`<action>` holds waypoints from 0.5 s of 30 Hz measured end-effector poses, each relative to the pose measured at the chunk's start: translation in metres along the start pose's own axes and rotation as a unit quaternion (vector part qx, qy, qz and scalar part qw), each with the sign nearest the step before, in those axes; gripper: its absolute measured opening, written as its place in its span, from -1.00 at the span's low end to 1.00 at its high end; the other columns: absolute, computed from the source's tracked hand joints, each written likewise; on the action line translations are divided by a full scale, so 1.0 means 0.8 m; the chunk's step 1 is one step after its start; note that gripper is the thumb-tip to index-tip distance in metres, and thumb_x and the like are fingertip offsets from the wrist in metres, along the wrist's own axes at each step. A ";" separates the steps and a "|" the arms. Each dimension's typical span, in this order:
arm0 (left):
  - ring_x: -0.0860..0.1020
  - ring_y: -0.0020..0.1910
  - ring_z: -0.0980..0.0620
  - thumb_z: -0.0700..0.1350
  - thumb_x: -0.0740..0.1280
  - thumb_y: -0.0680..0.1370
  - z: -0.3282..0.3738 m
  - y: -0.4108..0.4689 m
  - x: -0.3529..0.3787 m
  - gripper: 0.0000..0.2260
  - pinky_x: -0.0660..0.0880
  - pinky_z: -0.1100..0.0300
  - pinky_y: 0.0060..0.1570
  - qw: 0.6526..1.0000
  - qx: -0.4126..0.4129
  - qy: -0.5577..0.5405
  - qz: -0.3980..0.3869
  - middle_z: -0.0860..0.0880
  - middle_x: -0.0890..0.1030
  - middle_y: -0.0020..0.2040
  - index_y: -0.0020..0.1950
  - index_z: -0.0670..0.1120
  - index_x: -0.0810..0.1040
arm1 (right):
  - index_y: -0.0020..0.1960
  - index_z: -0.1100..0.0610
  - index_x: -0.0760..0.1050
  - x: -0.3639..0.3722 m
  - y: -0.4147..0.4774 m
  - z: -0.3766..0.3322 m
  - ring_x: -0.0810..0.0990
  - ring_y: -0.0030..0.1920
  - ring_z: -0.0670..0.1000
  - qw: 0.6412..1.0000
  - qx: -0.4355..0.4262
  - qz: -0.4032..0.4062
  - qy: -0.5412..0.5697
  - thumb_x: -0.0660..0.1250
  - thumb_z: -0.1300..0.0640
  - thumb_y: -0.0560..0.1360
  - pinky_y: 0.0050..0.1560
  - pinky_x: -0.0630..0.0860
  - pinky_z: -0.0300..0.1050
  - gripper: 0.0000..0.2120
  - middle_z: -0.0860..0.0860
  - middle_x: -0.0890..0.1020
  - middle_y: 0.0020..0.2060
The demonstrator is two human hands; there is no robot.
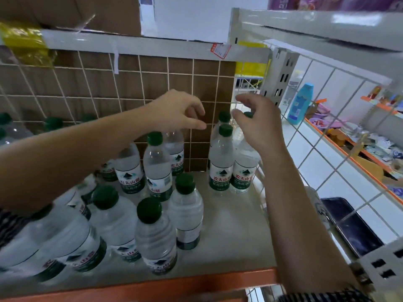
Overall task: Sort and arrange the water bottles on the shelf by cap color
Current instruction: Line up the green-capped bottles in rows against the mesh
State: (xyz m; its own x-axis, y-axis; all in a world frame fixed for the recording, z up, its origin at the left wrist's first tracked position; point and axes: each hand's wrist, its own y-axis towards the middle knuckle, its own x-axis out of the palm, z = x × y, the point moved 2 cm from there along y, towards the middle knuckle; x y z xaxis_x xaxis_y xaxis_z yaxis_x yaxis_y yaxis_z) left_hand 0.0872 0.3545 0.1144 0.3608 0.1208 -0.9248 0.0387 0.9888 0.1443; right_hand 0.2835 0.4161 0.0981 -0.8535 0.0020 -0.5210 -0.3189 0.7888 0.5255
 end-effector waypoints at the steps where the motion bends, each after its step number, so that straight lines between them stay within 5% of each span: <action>1: 0.52 -0.04 0.29 0.13 0.36 0.53 -0.006 -0.012 -0.011 -0.69 0.48 0.28 0.02 1.000 -0.001 0.006 0.011 0.12 0.61 0.04 0.22 0.05 0.52 | 0.29 0.06 0.54 0.006 0.003 -0.015 0.54 0.18 -0.12 1.000 -0.018 -0.022 0.010 0.37 0.17 0.53 0.24 0.43 -0.22 -0.67 -0.03 0.60 0.22; 6: 0.56 -0.03 0.17 0.19 0.34 0.52 -0.032 -0.070 -0.025 -0.61 0.42 0.38 -0.05 0.996 -0.030 0.074 -0.047 0.06 0.61 0.05 0.21 -0.04 0.55 | 0.33 0.03 0.51 0.069 0.023 -0.071 0.55 0.22 -0.05 0.974 -0.102 -0.192 -0.062 0.36 0.13 0.55 0.28 0.46 -0.11 -0.65 -0.01 0.59 0.25; 9: 0.53 -0.10 0.15 0.16 0.38 0.50 -0.044 -0.087 -0.011 -0.62 0.50 0.24 -0.02 0.988 -0.052 0.105 -0.097 0.03 0.59 -0.02 0.19 -0.05 0.54 | 0.40 0.05 0.43 0.119 0.034 -0.075 0.50 0.31 0.04 0.944 -0.097 -0.290 -0.125 0.34 0.10 0.56 0.29 0.41 -0.06 -0.59 0.03 0.51 0.34; 15: 0.49 -0.20 0.21 0.05 0.45 0.48 -0.063 -0.079 0.000 -0.79 0.39 0.28 -0.17 0.992 -0.044 0.107 -0.044 0.12 0.51 -0.18 0.01 0.01 0.53 | 0.36 0.12 0.44 0.168 0.040 -0.053 0.55 0.22 0.10 0.937 -0.081 -0.305 -0.151 0.38 0.11 0.54 0.19 0.45 -0.07 -0.60 0.10 0.58 0.23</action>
State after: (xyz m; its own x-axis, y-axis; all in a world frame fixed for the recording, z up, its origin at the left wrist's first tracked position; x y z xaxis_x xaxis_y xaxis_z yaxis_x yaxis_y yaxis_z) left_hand 0.0377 0.2964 0.0875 0.1540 0.0401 -0.9873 -0.0239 0.9990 0.0368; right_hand 0.1410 0.4157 0.0737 -0.3441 -0.2253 -0.9115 -0.7887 0.5960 0.1505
